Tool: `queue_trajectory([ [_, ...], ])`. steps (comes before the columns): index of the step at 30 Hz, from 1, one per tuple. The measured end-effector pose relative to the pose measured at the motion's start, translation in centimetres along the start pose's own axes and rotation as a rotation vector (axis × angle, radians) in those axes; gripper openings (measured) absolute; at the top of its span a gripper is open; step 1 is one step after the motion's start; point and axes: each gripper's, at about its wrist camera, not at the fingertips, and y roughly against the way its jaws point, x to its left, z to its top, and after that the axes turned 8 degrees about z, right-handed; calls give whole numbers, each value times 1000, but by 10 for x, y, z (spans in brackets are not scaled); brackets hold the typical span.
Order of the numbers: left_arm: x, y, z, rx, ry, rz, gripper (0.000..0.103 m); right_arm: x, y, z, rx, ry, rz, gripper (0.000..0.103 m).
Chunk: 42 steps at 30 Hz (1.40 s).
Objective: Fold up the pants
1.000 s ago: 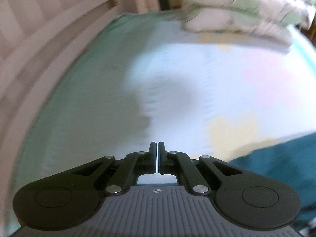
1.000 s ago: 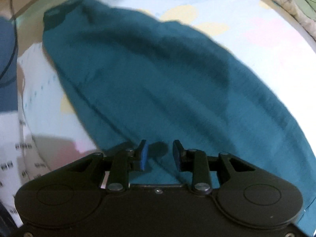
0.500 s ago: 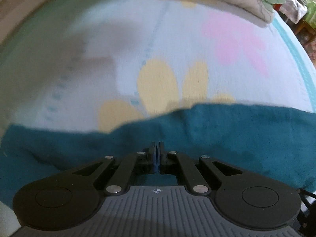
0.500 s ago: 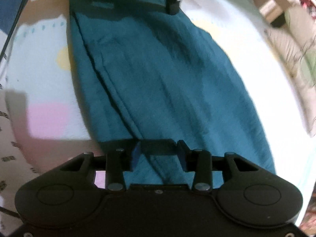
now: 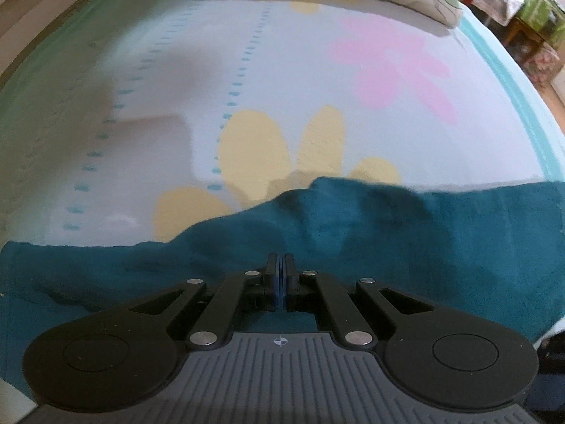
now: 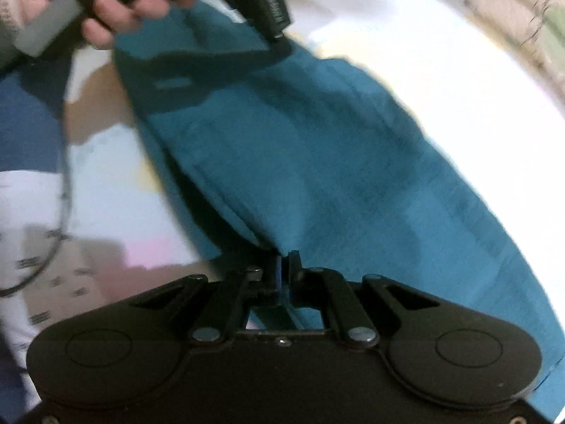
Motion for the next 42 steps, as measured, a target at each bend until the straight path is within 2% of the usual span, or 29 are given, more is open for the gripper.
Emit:
queue_trajectory([
  [2,-6,-2,0,4,-19,-4,3,4,-13,-3,59,-4,27,8],
  [4,-12,-5,-3,14,-42,-7,3,9,-32,-5,98,1,-6,9],
  [6,-19,-10,-7,33,-69,-12,3,6,-41,-4,94,-45,-11,22],
  [7,-23,-12,-10,44,-83,-12,3,5,-40,-2,83,-78,-13,22],
  [10,-36,-15,-16,60,-123,-14,3,-3,-17,0,-7,-163,-11,25],
  [15,-57,-8,-22,47,-146,-25,3,-29,49,-16,-229,-376,-52,31],
  [20,-81,-14,-35,74,-166,-31,3,-65,116,-49,-391,-597,-192,31],
  [25,-101,-33,-44,103,-202,17,3,-109,173,-103,-481,-820,-324,31],
  [27,-104,-37,-45,95,-200,35,3,-123,189,-130,-495,-912,-368,34],
  [31,-103,-40,-43,78,-161,41,3,-151,201,-175,-502,-1042,-405,36],
  [36,-95,-42,-42,60,-121,25,3,-188,191,-209,-423,-1080,-533,38],
  [39,-90,-44,-43,53,-120,19,3,-209,183,-235,-390,-1125,-537,45],
  [42,-87,-43,-48,48,-126,22,3,-217,172,-255,-394,-1171,-490,49],
])
